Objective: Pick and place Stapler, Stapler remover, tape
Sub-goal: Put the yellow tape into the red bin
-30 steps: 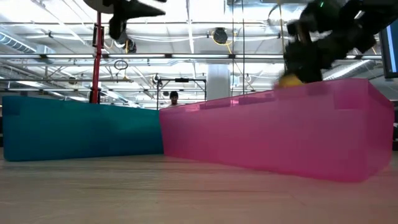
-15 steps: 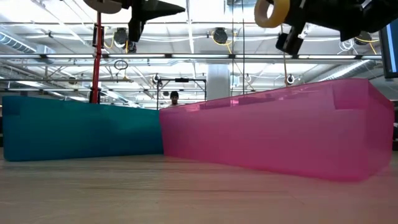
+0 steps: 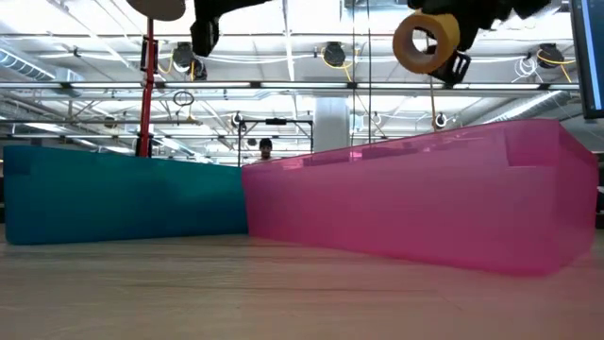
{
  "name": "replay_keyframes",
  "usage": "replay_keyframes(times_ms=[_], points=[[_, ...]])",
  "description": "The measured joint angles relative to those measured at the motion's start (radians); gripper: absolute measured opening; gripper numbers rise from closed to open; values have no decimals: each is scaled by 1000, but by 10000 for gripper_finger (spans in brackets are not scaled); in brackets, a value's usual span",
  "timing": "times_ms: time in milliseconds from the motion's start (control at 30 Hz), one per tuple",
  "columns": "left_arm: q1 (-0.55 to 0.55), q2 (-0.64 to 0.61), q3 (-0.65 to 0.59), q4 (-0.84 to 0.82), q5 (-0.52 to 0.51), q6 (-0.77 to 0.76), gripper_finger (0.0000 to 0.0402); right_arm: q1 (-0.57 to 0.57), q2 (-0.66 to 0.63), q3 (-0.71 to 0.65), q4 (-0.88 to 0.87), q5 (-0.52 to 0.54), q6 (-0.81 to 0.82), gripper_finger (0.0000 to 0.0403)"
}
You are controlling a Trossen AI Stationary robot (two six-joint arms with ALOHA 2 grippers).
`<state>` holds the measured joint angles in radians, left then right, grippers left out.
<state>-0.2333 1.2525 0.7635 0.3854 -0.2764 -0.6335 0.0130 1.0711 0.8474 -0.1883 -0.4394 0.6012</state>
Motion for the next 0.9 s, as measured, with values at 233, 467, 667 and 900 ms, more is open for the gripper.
replay_keyframes(times_ms=[233, 467, 667, 900], points=[[-84, -41, 0, -162, 37, -107, 113, 138, 171, 161, -186, 217, -57, 32], [-254, -151, 0, -480, -43, -314, 113, 216, 351, 223, -182, 415, -13, 32], [-432, -239, 0, -764, -192, -559, 113, 203, 481, 241, -184, 488, 15, 32], [-612, -252, 0, -988, -217, -877, 113, 164, 574, 242, -160, 491, 46, 36]])
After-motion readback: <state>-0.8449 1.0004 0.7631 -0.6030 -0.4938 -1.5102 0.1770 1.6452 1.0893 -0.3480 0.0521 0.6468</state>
